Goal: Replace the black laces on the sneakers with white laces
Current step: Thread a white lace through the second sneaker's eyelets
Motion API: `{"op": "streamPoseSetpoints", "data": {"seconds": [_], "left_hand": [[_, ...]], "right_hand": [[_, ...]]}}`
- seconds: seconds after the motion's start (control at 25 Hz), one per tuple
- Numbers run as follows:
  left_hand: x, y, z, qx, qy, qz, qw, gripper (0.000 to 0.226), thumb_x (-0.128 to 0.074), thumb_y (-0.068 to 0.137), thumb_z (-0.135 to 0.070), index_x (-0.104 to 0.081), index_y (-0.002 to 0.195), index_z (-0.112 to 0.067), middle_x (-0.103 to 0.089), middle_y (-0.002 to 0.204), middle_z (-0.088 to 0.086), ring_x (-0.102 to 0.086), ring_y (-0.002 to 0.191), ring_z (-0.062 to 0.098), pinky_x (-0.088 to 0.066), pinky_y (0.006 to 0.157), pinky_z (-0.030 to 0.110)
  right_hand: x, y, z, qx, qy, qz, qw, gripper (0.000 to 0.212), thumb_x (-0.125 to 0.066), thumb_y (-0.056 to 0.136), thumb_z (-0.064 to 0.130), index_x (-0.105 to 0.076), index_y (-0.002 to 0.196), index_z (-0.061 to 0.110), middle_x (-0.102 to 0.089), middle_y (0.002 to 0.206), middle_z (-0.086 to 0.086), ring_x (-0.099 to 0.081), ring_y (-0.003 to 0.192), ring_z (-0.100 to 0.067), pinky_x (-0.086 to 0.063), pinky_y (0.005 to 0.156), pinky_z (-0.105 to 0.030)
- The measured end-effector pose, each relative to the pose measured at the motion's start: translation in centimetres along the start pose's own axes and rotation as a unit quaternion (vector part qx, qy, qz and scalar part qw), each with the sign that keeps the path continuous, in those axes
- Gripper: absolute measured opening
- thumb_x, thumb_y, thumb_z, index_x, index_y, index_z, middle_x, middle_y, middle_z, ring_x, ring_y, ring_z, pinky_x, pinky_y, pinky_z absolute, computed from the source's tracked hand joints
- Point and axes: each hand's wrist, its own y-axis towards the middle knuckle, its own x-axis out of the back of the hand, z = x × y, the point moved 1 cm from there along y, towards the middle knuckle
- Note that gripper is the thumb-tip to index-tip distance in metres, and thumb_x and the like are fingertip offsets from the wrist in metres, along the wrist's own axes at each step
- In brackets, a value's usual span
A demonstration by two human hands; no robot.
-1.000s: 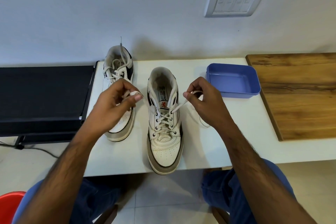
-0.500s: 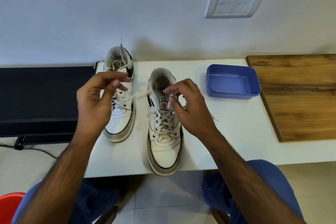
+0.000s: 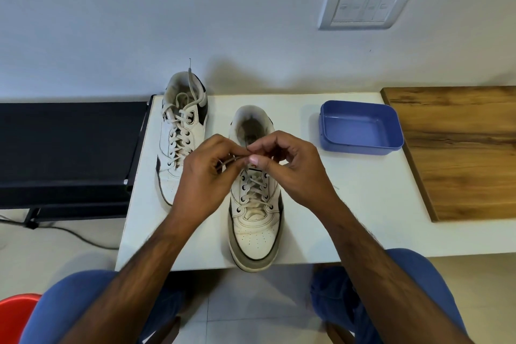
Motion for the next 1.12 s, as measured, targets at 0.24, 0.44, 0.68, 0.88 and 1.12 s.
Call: {"op": "streamPoseSetpoints", "data": {"seconds": [0.24,0.44,0.68,0.88,1.12], "left_hand": [[-0.6,0.2,0.3,0.022,-0.040,0.031,0.998,0.026,-0.073,0.089,-0.004,-0.076,0.108,-0.023,-0.064,0.092,-0.002,-0.063,0.090,0.010,-0.048,0.077,0.014],[-0.7,0.1,0.3,0.020,0.009,-0.008,1.000,0.024,-0.079,0.086,-0.010,-0.078,0.103,-0.025,-0.068,0.090,-0.014,-0.063,0.088,0.014,-0.052,0.079,0.034],[-1.2,-0.2,0.6,0.007,0.066,-0.020,0.998,0.011,-0.081,0.086,-0.023,-0.079,0.097,-0.024,-0.064,0.089,-0.013,-0.062,0.084,0.010,-0.051,0.074,0.049],[-1.3,-0.4,0.7,0.007,0.187,-0.037,0.982,0.012,-0.079,0.087,-0.020,-0.078,0.099,-0.023,-0.060,0.090,-0.009,-0.057,0.087,0.011,-0.039,0.077,0.038],[-2.1,0.0,0.4,0.039,0.240,-0.023,0.970,0.010,-0.077,0.086,-0.027,-0.073,0.096,-0.026,-0.055,0.093,-0.007,-0.057,0.091,0.017,-0.038,0.077,0.040]], "right_hand": [[0.5,0.0,-0.5,-0.026,0.006,-0.052,0.998,0.011,-0.078,0.086,0.008,-0.074,0.095,0.013,-0.073,0.083,-0.001,-0.069,0.077,-0.017,-0.058,0.072,-0.032],[0.5,0.3,-0.3,-0.035,0.048,-0.068,0.996,0.011,-0.074,0.088,0.003,-0.071,0.096,0.010,-0.072,0.085,-0.004,-0.070,0.082,-0.021,-0.059,0.076,-0.034],[2.2,0.1,-0.7,-0.108,-0.093,-0.118,0.983,0.008,-0.072,0.093,0.018,-0.065,0.094,0.021,-0.067,0.080,0.013,-0.064,0.077,-0.003,-0.049,0.066,-0.017],[0.6,-0.9,-0.5,-0.188,-0.171,-0.052,0.966,0.041,-0.084,0.075,0.049,-0.055,0.095,0.028,-0.064,0.087,0.009,-0.063,0.077,-0.010,-0.056,0.067,-0.030],[-0.7,-1.2,-0.5,-0.205,-0.213,-0.090,0.951,0.031,-0.077,0.078,0.045,-0.054,0.093,0.030,-0.065,0.081,0.012,-0.063,0.075,-0.008,-0.058,0.071,-0.039]]}}
